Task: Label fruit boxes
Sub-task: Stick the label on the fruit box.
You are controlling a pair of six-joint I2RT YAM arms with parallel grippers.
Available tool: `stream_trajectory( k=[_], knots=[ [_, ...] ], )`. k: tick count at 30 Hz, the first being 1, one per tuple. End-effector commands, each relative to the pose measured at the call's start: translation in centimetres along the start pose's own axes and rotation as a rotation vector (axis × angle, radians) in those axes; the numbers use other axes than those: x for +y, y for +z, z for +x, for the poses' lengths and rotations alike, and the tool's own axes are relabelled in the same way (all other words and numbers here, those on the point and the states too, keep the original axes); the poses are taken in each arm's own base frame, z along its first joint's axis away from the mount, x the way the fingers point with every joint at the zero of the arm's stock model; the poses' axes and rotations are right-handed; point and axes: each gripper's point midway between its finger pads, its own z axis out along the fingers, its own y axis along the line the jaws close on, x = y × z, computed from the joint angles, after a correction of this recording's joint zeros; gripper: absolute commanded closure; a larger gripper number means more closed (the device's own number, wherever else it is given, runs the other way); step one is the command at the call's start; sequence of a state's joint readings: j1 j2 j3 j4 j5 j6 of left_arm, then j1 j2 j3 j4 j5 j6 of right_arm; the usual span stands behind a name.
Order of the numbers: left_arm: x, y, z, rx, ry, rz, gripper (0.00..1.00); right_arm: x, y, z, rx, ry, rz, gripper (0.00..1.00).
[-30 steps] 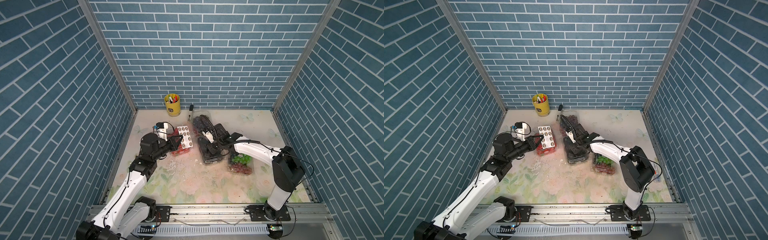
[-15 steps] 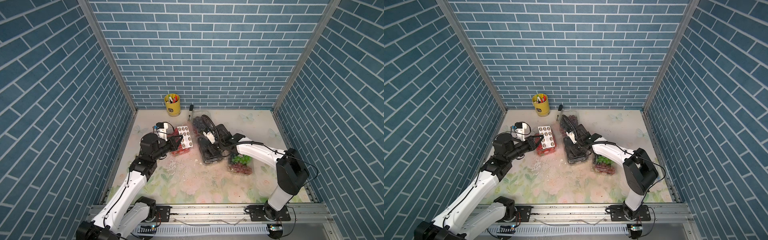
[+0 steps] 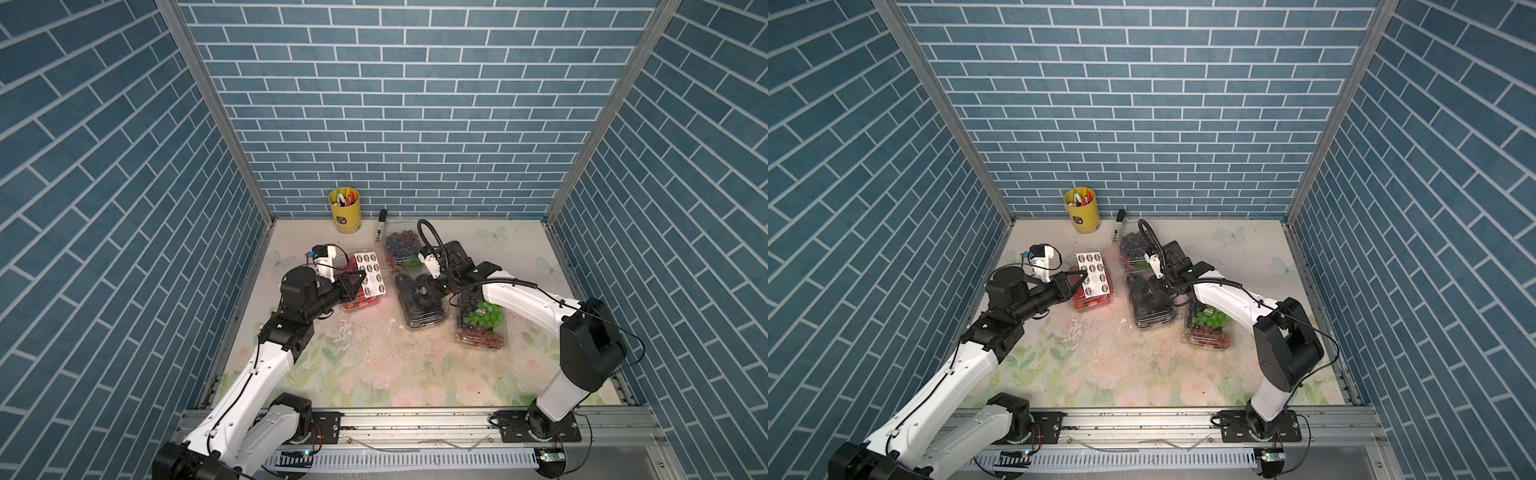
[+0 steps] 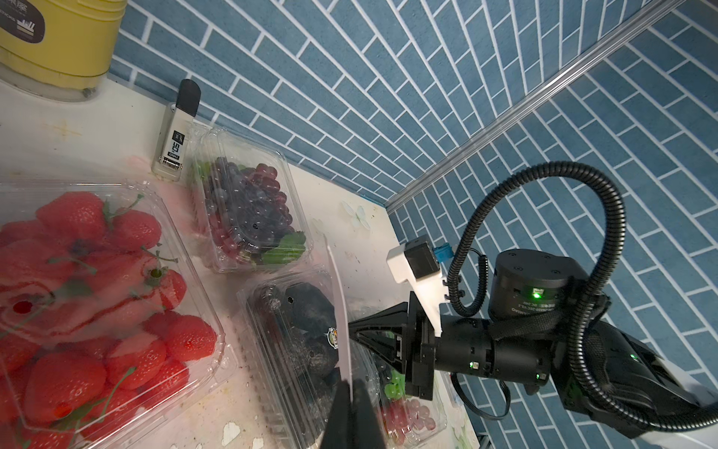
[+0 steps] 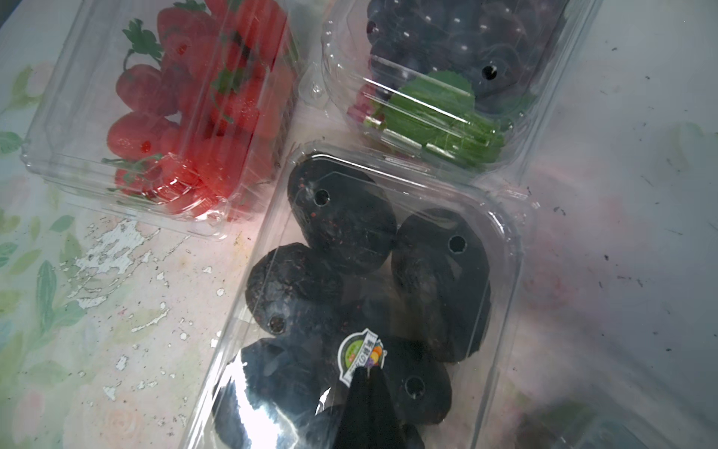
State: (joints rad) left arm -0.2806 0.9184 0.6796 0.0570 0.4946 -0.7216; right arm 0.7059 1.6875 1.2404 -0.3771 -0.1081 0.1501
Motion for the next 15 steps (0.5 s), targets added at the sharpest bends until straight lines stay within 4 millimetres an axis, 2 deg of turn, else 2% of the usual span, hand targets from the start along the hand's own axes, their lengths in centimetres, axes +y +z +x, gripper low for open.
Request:
stream_trajectory(
  k=[1,8,15],
  knots=[
    [0.2,0.0,0.1,0.004,0.008,0.000,1.00,0.1,0.6,0.5,0.015,0.027,-0.019,1.00],
    [0.2,0.1,0.1,0.006,0.006,0.001,1.00,0.5,0.7,-0.1,0.009,0.026,-0.041,1.00],
    [0.2,0.1,0.0,0.006,0.007,0.001,1.00,0.5,1.7,0.6,0.042,0.027,-0.043,1.00]
  ],
)
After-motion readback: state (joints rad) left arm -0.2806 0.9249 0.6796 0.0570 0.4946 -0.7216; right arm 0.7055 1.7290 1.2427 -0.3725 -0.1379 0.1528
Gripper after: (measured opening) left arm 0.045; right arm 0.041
